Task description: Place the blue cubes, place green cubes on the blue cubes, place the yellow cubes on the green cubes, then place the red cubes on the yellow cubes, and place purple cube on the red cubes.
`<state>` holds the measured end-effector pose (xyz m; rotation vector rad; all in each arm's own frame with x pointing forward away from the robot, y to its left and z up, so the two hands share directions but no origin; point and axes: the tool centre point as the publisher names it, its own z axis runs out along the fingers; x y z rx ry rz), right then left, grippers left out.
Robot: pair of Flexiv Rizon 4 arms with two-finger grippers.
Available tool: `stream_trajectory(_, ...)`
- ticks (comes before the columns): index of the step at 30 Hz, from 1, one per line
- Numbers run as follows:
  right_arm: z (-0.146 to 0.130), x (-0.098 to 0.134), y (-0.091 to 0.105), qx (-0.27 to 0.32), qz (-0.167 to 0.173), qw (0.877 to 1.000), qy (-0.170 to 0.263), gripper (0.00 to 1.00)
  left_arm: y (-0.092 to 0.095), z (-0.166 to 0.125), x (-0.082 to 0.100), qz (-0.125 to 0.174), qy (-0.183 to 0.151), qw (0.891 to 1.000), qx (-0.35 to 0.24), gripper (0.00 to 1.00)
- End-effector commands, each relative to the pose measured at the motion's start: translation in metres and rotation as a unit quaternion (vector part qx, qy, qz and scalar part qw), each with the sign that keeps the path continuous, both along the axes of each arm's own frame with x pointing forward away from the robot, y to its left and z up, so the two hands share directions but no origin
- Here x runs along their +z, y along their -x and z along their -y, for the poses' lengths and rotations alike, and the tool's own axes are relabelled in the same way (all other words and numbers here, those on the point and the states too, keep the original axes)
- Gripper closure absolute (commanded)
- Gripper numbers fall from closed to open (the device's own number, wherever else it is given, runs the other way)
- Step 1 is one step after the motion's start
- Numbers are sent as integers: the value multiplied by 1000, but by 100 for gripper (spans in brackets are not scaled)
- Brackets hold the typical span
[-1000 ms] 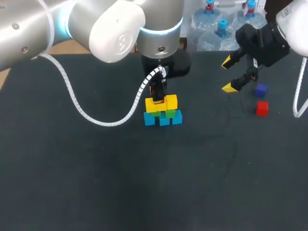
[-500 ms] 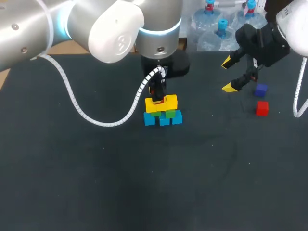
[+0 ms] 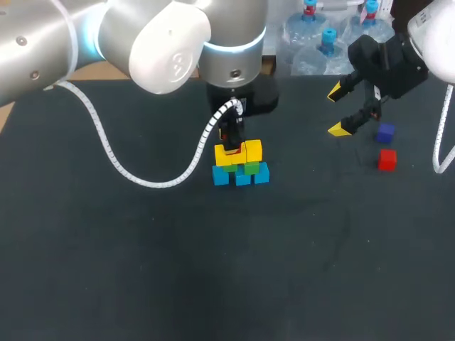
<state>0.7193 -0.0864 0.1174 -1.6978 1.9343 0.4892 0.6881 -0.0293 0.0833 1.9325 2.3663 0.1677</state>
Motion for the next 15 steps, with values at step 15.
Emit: stream_trajectory(15, 0, 0, 0, 0, 0, 1000, 0, 0, -7, 7, 22, 89, 45, 995, -25, 0)
